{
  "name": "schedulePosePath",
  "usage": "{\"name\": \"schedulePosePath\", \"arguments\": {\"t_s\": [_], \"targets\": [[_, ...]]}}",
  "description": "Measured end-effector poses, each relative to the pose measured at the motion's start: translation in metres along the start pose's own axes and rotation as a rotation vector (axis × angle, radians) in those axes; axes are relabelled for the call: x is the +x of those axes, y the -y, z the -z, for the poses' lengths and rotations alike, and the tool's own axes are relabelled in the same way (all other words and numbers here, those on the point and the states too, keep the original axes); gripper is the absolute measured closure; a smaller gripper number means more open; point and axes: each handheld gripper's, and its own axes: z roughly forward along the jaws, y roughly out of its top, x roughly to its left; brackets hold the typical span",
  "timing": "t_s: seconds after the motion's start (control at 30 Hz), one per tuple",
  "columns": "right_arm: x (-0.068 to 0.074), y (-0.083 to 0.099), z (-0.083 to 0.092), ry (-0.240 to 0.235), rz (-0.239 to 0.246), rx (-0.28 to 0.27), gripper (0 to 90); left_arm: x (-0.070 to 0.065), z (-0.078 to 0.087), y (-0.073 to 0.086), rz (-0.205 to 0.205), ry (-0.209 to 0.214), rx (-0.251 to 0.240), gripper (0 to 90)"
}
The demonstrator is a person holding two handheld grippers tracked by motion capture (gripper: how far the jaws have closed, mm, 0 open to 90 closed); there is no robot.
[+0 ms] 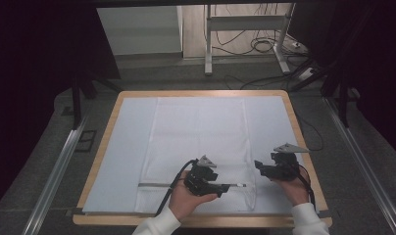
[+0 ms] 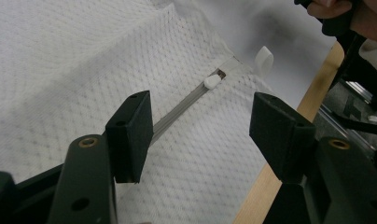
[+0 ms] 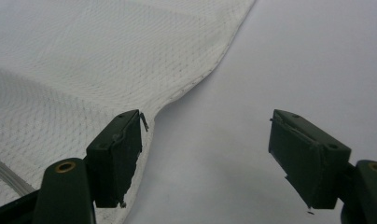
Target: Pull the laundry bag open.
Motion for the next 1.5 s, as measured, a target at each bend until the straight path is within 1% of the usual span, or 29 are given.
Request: {"name": "schedulePosePath", "arguments": {"t_s": [0.03, 0.1, 0.23, 0.3, 0.47, 0.57, 1.0, 1.1, 1.13, 1.23, 1.43, 1.5], "targets": [[0.0, 0.0, 0.0, 0.001, 0.0, 0.0, 25.4, 0.0, -0.003, -0.001, 0.009, 0.002, -0.002, 39.6], [0.0, 0.0, 0.0, 0.002, -0.001, -0.002, 25.4, 0.0, -0.006, -0.002, 0.005, 0.002, 0.009, 40.0], [0.0, 0.0, 0.001, 0.004, -0.005, -0.004, 25.4, -0.001, -0.011, -0.003, 0.019, 0.003, 0.012, 43.3], [-0.001, 0.0, 0.0, 0.004, -0.002, -0.002, 25.5, -0.001, -0.013, -0.004, 0.024, 0.005, 0.013, 43.5], [0.0, 0.0, 0.0, 0.007, 0.002, 0.003, 25.5, -0.003, -0.02, -0.006, 0.024, 0.018, 0.025, 43.5], [0.0, 0.0, 0.0, 0.009, 0.002, 0.003, 25.5, -0.004, -0.025, -0.007, 0.026, 0.016, 0.035, 43.7], [-0.001, 0.001, -0.001, 0.014, -0.003, 0.011, 25.5, -0.006, -0.043, -0.013, 0.073, 0.054, 0.054, 44.5], [-0.002, 0.001, -0.001, 0.015, -0.002, 0.012, 25.6, -0.006, -0.046, -0.013, 0.084, 0.068, 0.06, 44.8], [-0.002, 0.001, -0.001, 0.016, -0.002, 0.012, 25.5, -0.006, -0.047, -0.013, 0.089, 0.078, 0.061, 44.8], [-0.002, 0.002, -0.001, 0.019, 0.001, 0.015, 25.6, -0.007, -0.05, -0.014, 0.094, 0.09, 0.064, 45.9], [-0.002, 0.002, -0.001, 0.025, 0.001, 0.012, 25.5, -0.008, -0.054, -0.014, 0.099, 0.097, 0.076, 46.0], [-0.002, 0.002, -0.001, 0.025, 0.002, 0.012, 25.6, -0.009, -0.055, -0.015, 0.103, 0.109, 0.08, 46.0]]}}
